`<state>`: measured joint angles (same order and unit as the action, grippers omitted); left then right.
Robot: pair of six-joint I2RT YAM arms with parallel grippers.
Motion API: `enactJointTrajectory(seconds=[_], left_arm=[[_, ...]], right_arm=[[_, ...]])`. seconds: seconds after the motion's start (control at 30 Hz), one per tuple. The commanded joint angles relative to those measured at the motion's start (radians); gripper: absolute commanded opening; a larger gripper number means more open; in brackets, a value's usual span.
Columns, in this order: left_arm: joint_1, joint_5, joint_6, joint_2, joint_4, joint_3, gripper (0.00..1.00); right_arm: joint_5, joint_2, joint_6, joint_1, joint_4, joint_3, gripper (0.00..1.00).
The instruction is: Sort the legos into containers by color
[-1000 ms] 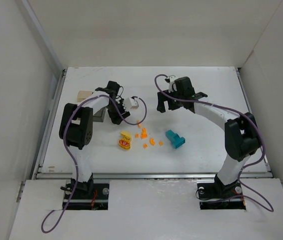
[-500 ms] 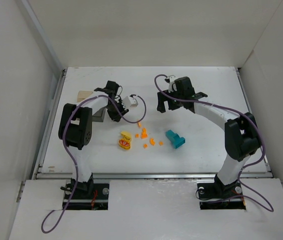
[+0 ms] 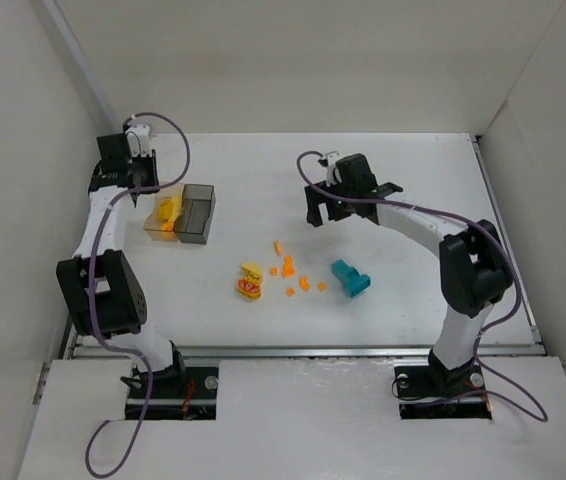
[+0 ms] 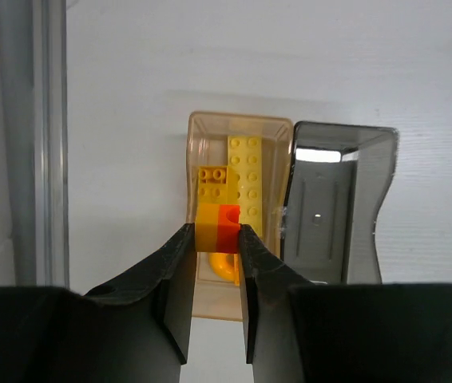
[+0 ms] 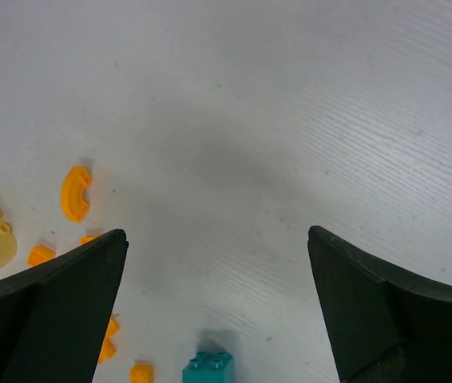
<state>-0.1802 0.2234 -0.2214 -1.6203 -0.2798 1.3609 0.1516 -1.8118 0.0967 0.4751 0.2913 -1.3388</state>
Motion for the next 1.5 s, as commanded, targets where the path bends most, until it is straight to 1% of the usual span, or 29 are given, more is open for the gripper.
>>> enactJointTrajectory(seconds=[0.0,0.17,0.23,0.33,0.37,0.43,0.47,0.5,0.53,0.6,0.63,0.67,0.7,0.77,0.87,1.0,1.17,1.2,1.23,1.27,1.37,1.47], left_arm=[[0.01,-0.114,0.099,-0.061,-0.016,-0.081,0.0],[0.01,-0.125,0.059,-0.061,0.037,-0.143,0.0],[0.01,-0.15,0.048,-0.072,0.037,-0.143,0.0],[0.01,-0.17,0.037,-0.101,0.047,-0.143,0.0],[0.01,-0.17,0.025,-0.101,0.047,-0.143,0.05],[0.001,-0.156,0.014,-0.124,0.047,-0.143,0.19],[0.001,-0.147,0.014,-0.124,0.034,-0.131,0.27],[0.001,-0.124,0.014,-0.134,0.034,-0.131,0.42],[0.001,-0.113,0.005,-0.135,0.019,-0.119,0.46],[0.001,-0.104,0.005,-0.145,0.005,-0.108,0.52],[0.001,-0.093,0.005,-0.145,0.005,-0.108,0.58],[0.001,-0.093,-0.004,-0.145,-0.004,-0.108,0.61],[0.001,-0.093,-0.004,-0.135,-0.004,-0.108,0.61],[0.001,-0.093,-0.004,-0.122,-0.004,-0.098,0.62],[0.001,-0.093,-0.004,-0.087,-0.004,-0.098,0.62],[0.001,-0.084,0.016,-0.035,0.005,-0.098,0.62],[0.011,-0.073,0.007,-0.026,0.016,-0.152,0.61],[0.012,-0.084,0.007,-0.026,0.016,-0.161,0.58],[0.012,-0.084,-0.004,-0.035,0.016,-0.161,0.58],[0.022,-0.075,-0.004,-0.047,0.016,-0.17,0.56],[0.045,-0.013,-0.013,-0.059,0.007,-0.171,0.55],[0.045,0.036,0.005,-0.069,0.007,-0.171,0.53]], right_arm=[[-0.047,-0.044,-0.014,0.077,0.022,-0.08,1.0],[-0.047,-0.073,-0.005,0.129,0.022,-0.117,0.99],[-0.057,-0.099,-0.005,0.16,0.035,-0.14,0.96],[-0.08,-0.115,-0.015,0.184,0.049,-0.166,0.94],[-0.08,-0.127,-0.026,0.195,0.06,-0.166,0.94],[-0.08,-0.127,-0.026,0.204,0.06,-0.166,0.93],[-0.08,-0.136,-0.026,0.204,0.06,-0.166,0.91],[-0.08,-0.136,-0.037,0.215,0.06,-0.166,0.9],[-0.089,-0.136,-0.037,0.215,0.06,-0.166,0.9],[-0.089,-0.145,-0.046,0.227,0.06,-0.175,0.85],[-0.089,-0.155,-0.046,0.238,0.06,-0.175,0.83],[-0.101,-0.155,-0.055,0.238,0.071,-0.184,0.81],[-0.101,-0.167,-0.055,0.25,0.071,-0.195,0.78],[-0.11,-0.179,-0.064,0.276,0.081,-0.206,0.78],[-0.122,-0.207,-0.074,0.299,0.091,-0.23,0.73],[-0.113,-0.248,-0.065,0.3,0.1,-0.263,0.67],[-0.113,-0.282,-0.035,0.3,0.1,-0.286,0.58],[-0.113,-0.282,-0.035,0.3,0.1,-0.286,0.58],[-0.122,-0.282,-0.025,0.3,0.1,-0.286,0.56],[-0.122,-0.282,-0.025,0.3,0.1,-0.286,0.56],[-0.132,-0.273,-0.015,0.3,0.1,-0.266,0.56],[-0.132,-0.251,-0.005,0.3,0.091,-0.244,0.56]])
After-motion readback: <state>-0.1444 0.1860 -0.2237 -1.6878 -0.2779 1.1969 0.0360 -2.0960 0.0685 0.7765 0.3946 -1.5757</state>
